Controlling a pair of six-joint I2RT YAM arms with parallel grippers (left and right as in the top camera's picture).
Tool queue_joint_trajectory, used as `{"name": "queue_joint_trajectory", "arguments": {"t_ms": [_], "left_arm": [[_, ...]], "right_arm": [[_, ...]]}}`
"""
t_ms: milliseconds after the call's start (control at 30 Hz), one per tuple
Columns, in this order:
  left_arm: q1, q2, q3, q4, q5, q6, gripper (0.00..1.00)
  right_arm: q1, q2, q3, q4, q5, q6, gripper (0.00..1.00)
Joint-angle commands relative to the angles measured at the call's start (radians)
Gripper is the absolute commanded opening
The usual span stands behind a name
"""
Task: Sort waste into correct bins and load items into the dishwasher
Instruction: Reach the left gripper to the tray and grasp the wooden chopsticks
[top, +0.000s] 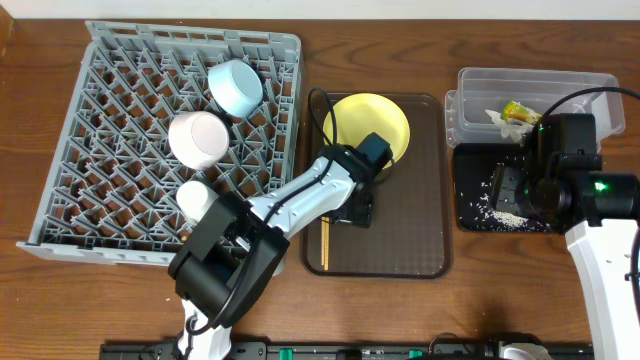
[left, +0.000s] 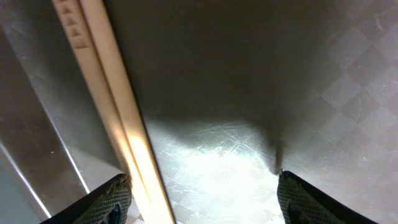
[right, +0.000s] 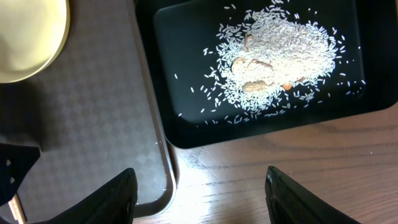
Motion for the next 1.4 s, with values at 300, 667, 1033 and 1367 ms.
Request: {"name": "queue_joint_trajectory", "arguments": {"t_ms": [300,667,1033,1367], "left_arm": [[0.004,-0.069,-0.003,-0.013,-0.087,-0.005,0.75],[-0.031,-0.052,-0.004,-0.002,-0.075,-0.005,0.74],[-0.038,-0.041,-0.006,0.016,-0.075,-0.006,0.74],[-0.038,-0.04,-0.081,0.092,-0.076,-0.006,0.75]], "right_arm": [[-0.019,-0.006,0.008,-0.001,0.01,0.0,0.64],[-0.019,-0.006,0.008,-0.001,0.01,0.0,0.64],[-0.019,-0.006,0.008,-0.004,0.01,0.0,0.64],[-0.019,-0.006,0.008,-0.004,0.01,0.0,0.64]]}}
